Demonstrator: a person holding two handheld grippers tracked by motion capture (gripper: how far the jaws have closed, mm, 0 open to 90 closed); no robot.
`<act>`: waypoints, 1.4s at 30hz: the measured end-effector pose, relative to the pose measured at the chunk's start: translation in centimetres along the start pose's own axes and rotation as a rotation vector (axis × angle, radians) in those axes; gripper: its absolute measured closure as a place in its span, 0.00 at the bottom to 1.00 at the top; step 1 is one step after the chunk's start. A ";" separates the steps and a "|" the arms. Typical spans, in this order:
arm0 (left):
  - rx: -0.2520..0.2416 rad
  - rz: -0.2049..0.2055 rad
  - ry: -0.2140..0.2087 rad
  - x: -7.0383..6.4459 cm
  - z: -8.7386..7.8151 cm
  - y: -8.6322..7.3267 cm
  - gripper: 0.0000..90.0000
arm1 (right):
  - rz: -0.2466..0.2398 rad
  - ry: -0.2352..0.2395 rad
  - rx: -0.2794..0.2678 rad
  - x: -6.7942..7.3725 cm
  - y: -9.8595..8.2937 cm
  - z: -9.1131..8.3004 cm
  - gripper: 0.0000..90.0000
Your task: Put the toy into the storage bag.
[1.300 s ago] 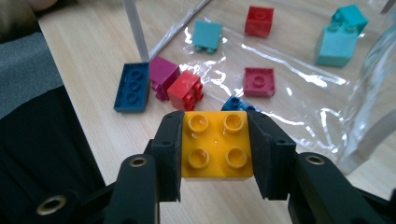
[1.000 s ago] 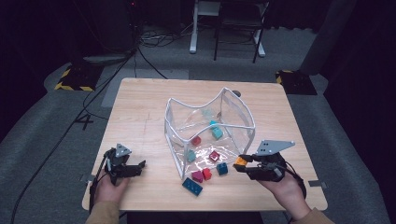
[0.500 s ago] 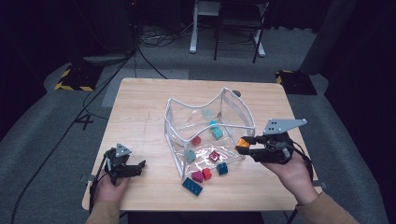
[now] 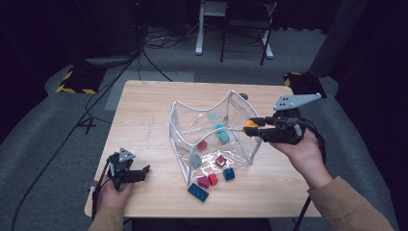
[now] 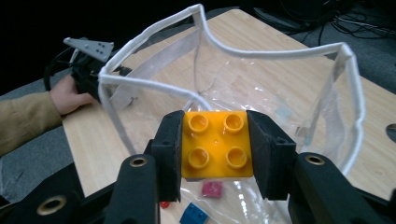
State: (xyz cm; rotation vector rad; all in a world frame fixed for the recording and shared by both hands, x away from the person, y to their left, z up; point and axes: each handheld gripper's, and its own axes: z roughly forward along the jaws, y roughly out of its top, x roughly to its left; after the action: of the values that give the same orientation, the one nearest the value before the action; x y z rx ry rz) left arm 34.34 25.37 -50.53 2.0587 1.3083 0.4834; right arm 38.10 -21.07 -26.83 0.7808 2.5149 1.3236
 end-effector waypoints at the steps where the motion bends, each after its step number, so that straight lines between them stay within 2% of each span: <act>1: 0.000 0.001 0.001 0.0 0.0 0.0 0.17 | 0.004 -0.005 0.002 -0.3 0.3 0.1 0.65; 11: 0.000 -0.001 0.002 0.0 0.0 0.0 0.17 | 0.021 -0.055 0.035 -2.5 2.5 1.3 0.65; 18: -0.001 -0.002 0.003 0.0 0.0 0.0 0.17 | 0.049 -0.069 0.063 -4.0 3.9 2.7 0.65; 26: -0.001 -0.005 0.004 0.0 0.0 0.0 0.17 | 0.050 -0.087 0.099 -4.7 5.2 4.5 0.65; 30: -0.002 -0.005 0.004 0.0 0.0 0.0 0.17 | 0.048 -0.095 0.139 -4.9 5.6 5.8 0.65; 42: -0.003 -0.008 0.006 0.0 0.0 0.0 0.17 | 0.040 -0.127 0.307 -4.7 5.5 10.6 0.65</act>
State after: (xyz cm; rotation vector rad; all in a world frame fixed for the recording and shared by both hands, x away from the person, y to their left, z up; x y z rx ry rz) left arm 34.38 25.35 -50.56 2.0503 1.3183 0.4872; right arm 48.34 -13.54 -28.84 0.9461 2.6430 0.8761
